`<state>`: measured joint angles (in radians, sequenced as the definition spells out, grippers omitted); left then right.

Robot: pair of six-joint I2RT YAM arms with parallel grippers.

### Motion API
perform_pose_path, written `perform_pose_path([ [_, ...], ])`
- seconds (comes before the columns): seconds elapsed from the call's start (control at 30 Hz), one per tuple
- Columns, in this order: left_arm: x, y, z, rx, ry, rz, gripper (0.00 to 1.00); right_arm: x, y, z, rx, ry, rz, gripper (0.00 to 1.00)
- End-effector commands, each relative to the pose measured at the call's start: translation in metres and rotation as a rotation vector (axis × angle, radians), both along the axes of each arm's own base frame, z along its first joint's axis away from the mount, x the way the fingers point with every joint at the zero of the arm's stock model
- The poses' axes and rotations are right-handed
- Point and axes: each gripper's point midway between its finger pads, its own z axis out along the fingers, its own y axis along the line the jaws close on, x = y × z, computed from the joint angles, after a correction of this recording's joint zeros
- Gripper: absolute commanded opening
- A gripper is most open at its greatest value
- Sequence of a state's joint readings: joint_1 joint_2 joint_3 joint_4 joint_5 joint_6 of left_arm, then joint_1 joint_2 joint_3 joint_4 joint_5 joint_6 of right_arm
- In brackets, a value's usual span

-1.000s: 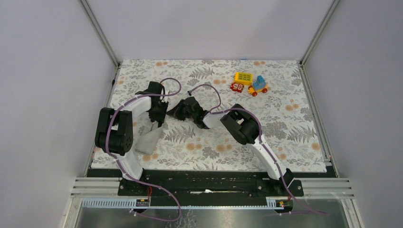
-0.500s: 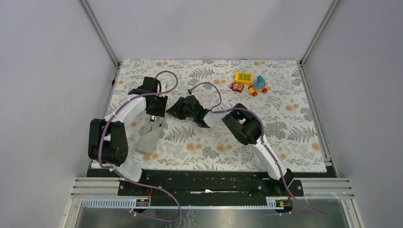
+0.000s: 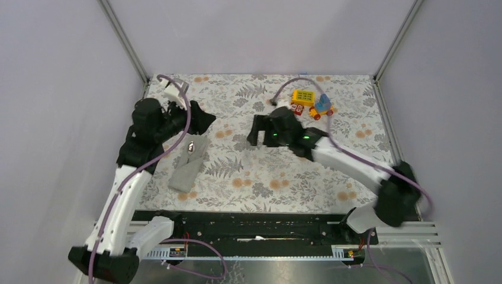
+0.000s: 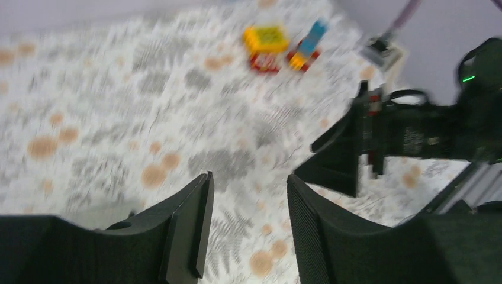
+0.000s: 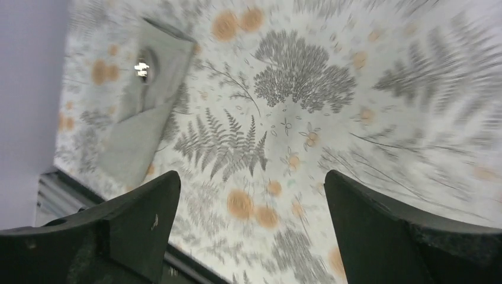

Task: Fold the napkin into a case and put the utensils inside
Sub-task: Reset both arms

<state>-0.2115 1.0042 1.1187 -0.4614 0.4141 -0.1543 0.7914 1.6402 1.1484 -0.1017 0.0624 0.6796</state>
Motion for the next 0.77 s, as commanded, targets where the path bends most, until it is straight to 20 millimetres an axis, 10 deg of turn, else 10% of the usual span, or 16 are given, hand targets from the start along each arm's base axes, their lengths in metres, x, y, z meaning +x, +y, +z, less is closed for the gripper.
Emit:
perform_pose_path([
  [0.0, -0.032, -0.021, 0.097, -0.179, -0.297, -0.124, 0.79, -0.043, -0.103, 0.116, -0.189, -0.269, 0.04, 1.0],
  [0.03, -0.04, -0.02, 0.115, -0.189, -0.35, -0.129, 0.98, -0.052, -0.124, 0.14, -0.206, -0.315, 0.019, 1.0],
  [0.3, -0.085, 0.004, 0.217, -0.218, -0.654, -0.062, 0.99, -0.122, -0.252, 0.318, -0.133, -0.636, -0.218, 1.0],
  [0.47, -0.114, 0.015, 0.252, -0.269, -0.785, -0.036, 0.99, -0.136, -0.282, 0.347, -0.131, -0.711, -0.277, 1.0],
  [0.73, -0.124, 0.024, 0.259, -0.264, -0.789, 0.002, 0.99, -0.136, -0.276, 0.358, -0.075, -0.768, -0.268, 1.0],
])
